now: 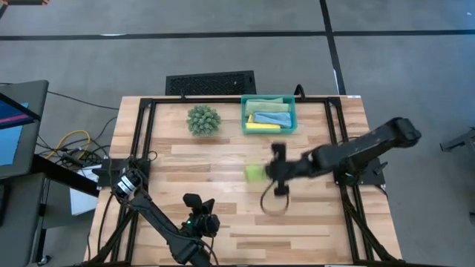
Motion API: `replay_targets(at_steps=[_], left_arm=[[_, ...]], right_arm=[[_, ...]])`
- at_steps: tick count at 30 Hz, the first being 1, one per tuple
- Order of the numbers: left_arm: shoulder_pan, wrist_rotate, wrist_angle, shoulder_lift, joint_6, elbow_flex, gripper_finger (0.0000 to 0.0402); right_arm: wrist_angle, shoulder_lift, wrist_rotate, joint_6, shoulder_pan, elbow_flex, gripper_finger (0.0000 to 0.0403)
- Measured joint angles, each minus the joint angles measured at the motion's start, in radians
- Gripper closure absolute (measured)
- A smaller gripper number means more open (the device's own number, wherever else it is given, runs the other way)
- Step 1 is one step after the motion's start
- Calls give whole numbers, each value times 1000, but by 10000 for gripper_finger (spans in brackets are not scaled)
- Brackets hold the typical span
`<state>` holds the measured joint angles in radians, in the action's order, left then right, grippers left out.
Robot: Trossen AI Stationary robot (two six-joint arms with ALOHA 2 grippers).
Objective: Roll microfiber towels into tight, uniform cylinder then place into a basket
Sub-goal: Put the green microfiber cloth into the green organizer bin
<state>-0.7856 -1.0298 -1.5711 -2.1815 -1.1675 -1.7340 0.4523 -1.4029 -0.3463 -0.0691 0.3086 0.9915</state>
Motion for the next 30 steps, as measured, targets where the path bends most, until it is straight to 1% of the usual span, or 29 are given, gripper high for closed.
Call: replay_targets(at_steps=[2,3,5,7,8,10,13,15,17,20,24,30], left_arm=[[0,-1,0,0,-2,0,401],[0,0,0,0,-2,0,401],[0,0,0,0,-3,0,401],[0,-1,0,0,-6,0,401],[0,-1,0,0,-7,0,401],[3,-7,0,0,-8,1,401],[15,-23,5,0,-17,15,401],[27,-25,17,0,-11,32,401],[42,-24,38,0,-6,49,401],[64,-1,93,-1,40,79,401],[95,43,186,-1,145,103,401],[124,49,251,-1,245,103,401]], right_arm=[[42,58,-108,-42,-67,0,383],[52,81,-131,-70,-117,1,380],[65,120,-122,-129,-245,0,376],[45,137,-89,-171,-390,1,376],[37,139,-64,-196,-464,1,378],[5,131,19,-243,-607,1,382],[-61,83,216,-284,-784,1,380],[-122,34,326,-301,-870,1,374],[-186,-23,385,-312,-928,1,372],[-274,-114,413,-337,-974,1,375],[-359,-226,438,-401,-985,2,379],[-428,-334,463,-463,-983,2,371]])
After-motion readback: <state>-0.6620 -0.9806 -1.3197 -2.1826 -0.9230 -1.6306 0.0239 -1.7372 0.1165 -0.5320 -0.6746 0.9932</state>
